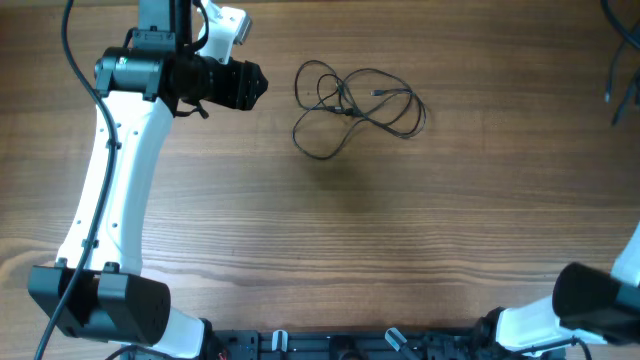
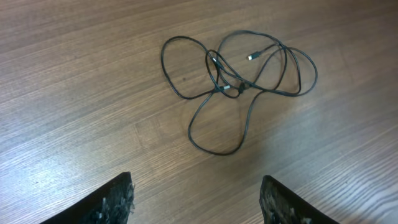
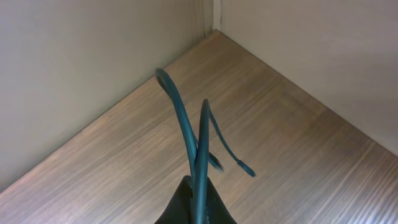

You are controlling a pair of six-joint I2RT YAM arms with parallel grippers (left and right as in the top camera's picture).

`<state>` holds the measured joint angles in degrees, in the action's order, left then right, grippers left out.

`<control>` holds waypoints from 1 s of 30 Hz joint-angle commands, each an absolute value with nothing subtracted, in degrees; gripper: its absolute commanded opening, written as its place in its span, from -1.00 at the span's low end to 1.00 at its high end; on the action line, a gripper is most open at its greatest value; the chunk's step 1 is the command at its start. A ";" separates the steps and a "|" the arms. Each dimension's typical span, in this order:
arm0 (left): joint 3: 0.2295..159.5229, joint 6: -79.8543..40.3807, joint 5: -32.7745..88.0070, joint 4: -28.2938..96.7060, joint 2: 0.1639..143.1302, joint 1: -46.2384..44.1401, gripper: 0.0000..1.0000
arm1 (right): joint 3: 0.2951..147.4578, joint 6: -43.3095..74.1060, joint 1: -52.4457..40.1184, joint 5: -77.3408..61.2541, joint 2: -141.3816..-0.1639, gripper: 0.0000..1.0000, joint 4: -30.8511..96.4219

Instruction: Untangle cables

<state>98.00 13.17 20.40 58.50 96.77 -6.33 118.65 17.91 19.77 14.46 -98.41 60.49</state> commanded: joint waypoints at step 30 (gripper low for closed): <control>98.48 6.74 7.11 51.66 97.32 -17.21 0.46 | 119.85 10.31 27.53 21.08 -116.16 -0.91 26.39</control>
